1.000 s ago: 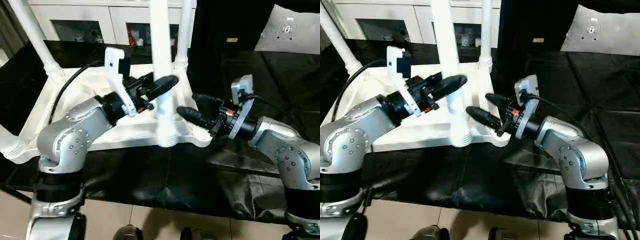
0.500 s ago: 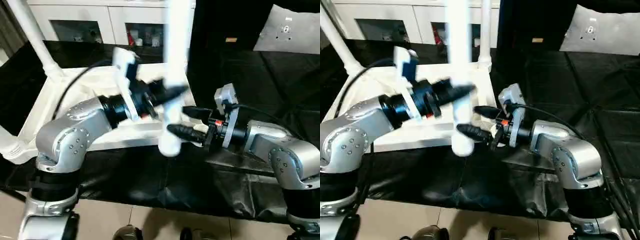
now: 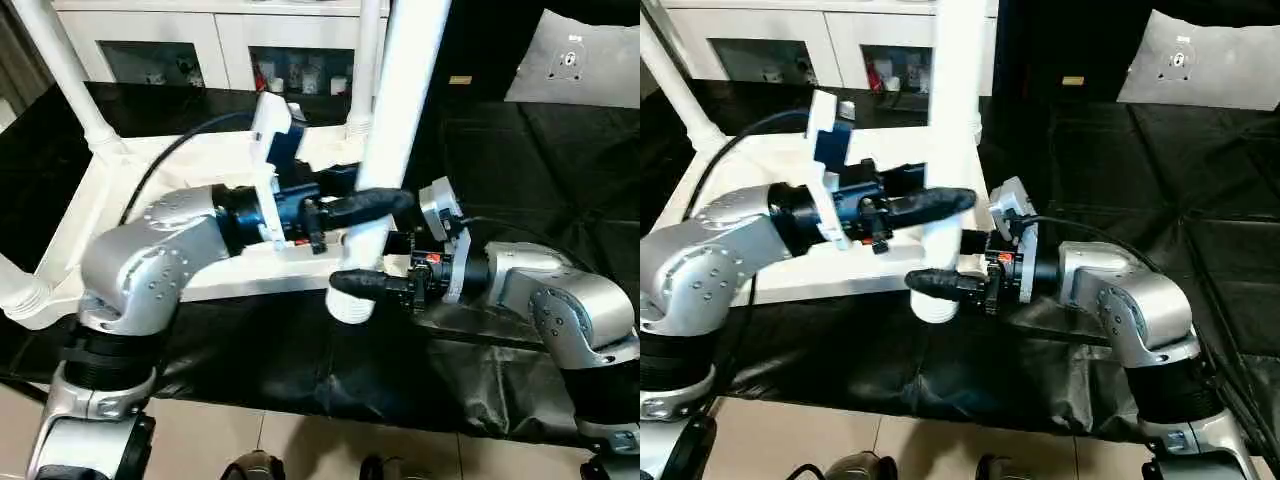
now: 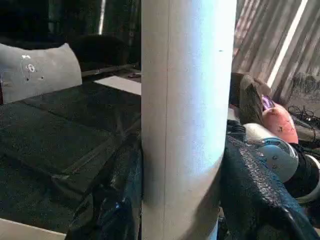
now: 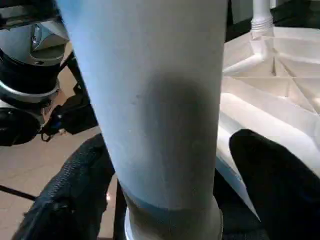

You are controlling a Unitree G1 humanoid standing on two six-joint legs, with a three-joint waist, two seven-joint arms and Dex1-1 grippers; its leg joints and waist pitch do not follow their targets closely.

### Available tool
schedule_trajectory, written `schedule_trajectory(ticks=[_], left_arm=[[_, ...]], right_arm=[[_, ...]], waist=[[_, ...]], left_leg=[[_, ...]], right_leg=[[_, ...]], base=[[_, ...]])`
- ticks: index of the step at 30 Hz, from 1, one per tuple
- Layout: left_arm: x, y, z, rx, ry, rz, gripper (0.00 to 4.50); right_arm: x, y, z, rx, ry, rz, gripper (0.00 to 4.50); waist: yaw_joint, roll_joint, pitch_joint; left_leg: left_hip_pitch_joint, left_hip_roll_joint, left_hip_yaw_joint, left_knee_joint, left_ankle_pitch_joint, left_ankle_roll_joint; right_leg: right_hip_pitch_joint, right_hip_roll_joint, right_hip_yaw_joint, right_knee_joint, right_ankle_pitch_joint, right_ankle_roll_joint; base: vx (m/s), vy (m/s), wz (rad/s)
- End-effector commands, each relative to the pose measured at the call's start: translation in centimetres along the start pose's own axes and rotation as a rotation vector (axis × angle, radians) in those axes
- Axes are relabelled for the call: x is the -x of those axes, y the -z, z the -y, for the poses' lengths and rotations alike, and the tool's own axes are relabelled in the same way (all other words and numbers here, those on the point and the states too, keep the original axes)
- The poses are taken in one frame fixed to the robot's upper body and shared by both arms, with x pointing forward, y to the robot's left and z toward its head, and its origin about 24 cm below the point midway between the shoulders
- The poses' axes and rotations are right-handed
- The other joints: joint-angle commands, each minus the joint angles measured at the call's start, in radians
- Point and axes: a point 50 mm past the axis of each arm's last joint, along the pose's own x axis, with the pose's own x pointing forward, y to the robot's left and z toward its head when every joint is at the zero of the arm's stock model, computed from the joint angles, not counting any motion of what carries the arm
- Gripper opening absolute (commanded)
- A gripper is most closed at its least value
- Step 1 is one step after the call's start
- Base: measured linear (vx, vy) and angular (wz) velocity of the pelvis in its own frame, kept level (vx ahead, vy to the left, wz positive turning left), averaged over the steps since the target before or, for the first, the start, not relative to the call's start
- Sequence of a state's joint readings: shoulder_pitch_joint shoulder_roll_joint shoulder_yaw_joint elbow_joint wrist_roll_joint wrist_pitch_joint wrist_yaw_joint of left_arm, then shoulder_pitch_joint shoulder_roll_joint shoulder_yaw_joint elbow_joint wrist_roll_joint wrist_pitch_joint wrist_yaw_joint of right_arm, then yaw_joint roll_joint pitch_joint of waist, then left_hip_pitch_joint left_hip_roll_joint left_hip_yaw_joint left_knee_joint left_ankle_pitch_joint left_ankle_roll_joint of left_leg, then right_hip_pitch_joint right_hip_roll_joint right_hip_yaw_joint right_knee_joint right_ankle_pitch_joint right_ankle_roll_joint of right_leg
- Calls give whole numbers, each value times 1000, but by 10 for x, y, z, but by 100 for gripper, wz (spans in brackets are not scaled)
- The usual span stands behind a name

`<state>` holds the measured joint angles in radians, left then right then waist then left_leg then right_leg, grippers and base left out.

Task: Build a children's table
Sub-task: Pick table leg

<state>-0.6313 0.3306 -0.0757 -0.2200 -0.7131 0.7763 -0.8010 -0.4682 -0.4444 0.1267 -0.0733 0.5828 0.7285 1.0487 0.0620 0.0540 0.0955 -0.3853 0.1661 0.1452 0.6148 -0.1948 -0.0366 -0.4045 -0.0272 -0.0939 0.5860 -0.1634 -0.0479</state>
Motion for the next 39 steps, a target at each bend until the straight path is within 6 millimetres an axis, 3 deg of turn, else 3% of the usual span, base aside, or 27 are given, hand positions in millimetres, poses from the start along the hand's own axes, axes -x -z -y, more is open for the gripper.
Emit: schedule_trajectory(ticks=[1, 2, 10, 11, 16, 21, 24, 33, 39], left_arm=[[-2, -6, 0, -31, 18, 6, 181], [-2, -6, 0, -31, 20, 5, 181], [-3, -6, -1, -36, 21, 9, 181], [-3, -7, -2, -37, 19, 12, 181], [-3, -7, -2, -38, 19, 16, 181], [-3, -8, 1, -17, 28, 19, 181], [-1, -9, 3, 20, 36, 50, 251], [8, -1, 4, 92, 22, 119, 330], [20, -22, -2, 222, -12, 512, 380]], right_arm=[[-1, -4, -2, 15, -30, 17, 357], [-1, -4, -2, 11, -35, 20, 333], [-1, -2, -4, -6, -62, 14, 278], [-1, -2, -5, -8, -64, 12, 251], [-1, 0, -5, -12, -69, 6, 209], [0, 0, -4, -14, -67, 7, 199], [0, 1, -4, -16, -64, 10, 197], [1, 6, -6, -30, -49, 23, 193], [-1, 6, -6, -22, 7, 79, 193]], waist=[[3, -18, -83], [3, -19, -83], [2, -17, -83], [2, -17, -83], [3, -17, -84], [4, -15, -84], [5, -15, -84], [4, -15, -82], [5, -18, -83]], left_leg=[[6, 52, -12, -54, 1, 115], [7, 53, -12, -54, -1, 114], [8, 54, -13, -54, -5, 113], [7, 54, -13, -54, -4, 113], [7, 54, -13, -54, -1, 113], [7, 54, -13, -53, -4, 112], [7, 54, -13, -53, -7, 111], [8, 54, -13, -54, -19, 109], [5, 51, -11, -52, -34, 98]], right_leg=[[69, -107, 60, -68, -277, -112], [69, -107, 60, -67, -276, -111], [68, -107, 60, -68, -270, -117], [69, -107, 60, -67, -267, -118], [70, -107, 60, -66, -265, -119], [69, -107, 59, -66, -267, -122], [69, -107, 59, -66, -263, -128], [69, -107, 59, -70, -282, -122], [71, -107, 56, -77, -317, -119]], base=[[0, 0, 0], [0, 0, 0], [0, 0, 0], [0, 0, 0], [0, 0, 0], [0, 0, 0], [0, 0, 0], [0, 0, 0], [0, 0, 0]])
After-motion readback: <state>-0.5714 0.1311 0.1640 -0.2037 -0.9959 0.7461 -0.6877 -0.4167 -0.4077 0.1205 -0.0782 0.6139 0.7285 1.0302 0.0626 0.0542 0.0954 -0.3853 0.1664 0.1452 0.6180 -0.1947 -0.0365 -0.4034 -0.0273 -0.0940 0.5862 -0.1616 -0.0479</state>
